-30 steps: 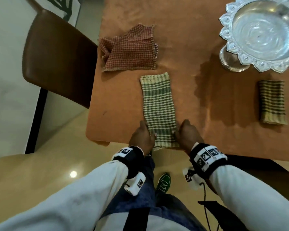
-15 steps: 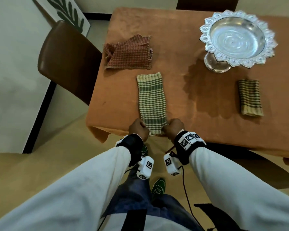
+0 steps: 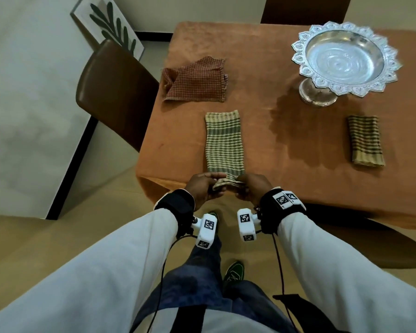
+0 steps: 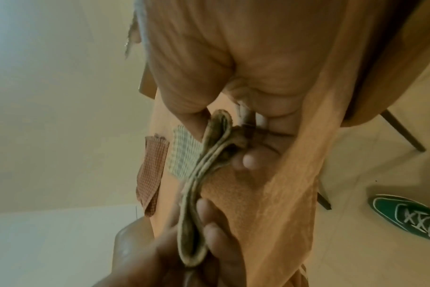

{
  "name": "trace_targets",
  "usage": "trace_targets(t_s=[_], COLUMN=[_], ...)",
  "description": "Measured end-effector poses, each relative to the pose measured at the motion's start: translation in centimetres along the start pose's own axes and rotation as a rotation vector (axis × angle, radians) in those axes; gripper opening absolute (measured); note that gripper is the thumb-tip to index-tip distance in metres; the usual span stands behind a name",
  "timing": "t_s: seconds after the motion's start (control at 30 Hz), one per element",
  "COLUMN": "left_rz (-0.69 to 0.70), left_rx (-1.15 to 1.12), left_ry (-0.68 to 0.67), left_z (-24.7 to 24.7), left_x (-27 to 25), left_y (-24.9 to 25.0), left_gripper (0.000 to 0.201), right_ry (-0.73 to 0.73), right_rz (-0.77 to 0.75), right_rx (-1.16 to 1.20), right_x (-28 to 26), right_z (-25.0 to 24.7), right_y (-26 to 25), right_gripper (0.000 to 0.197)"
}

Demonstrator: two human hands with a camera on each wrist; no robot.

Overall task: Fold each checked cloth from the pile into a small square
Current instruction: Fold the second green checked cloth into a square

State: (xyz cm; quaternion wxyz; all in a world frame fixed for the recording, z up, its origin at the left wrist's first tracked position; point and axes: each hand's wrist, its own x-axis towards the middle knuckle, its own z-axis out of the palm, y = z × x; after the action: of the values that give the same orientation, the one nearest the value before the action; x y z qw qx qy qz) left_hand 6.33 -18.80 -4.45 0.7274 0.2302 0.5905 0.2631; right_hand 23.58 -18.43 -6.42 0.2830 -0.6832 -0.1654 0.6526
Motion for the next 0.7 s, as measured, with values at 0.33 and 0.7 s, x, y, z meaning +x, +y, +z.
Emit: trace_targets(t_s=[0.33, 0.7], left_rz=[0.37, 0.691], left_rx=[0.77, 0.974], left_ry=[0.05, 0.002], left_z=[-2.0, -4.4], left_x=[-1.3, 0.2], left_y=[0.1, 1.9], left_gripper=[0.047, 0.015], right_ry=[-0.165, -0.285], right_rz=[-0.283, -0.446], right_rx=[-0.149, -0.525], right_x=[-3.2, -4.0], right_z=[-1.8, -3.4], right_y=[-0.8, -2.6], right_gripper=[0.03, 0.012])
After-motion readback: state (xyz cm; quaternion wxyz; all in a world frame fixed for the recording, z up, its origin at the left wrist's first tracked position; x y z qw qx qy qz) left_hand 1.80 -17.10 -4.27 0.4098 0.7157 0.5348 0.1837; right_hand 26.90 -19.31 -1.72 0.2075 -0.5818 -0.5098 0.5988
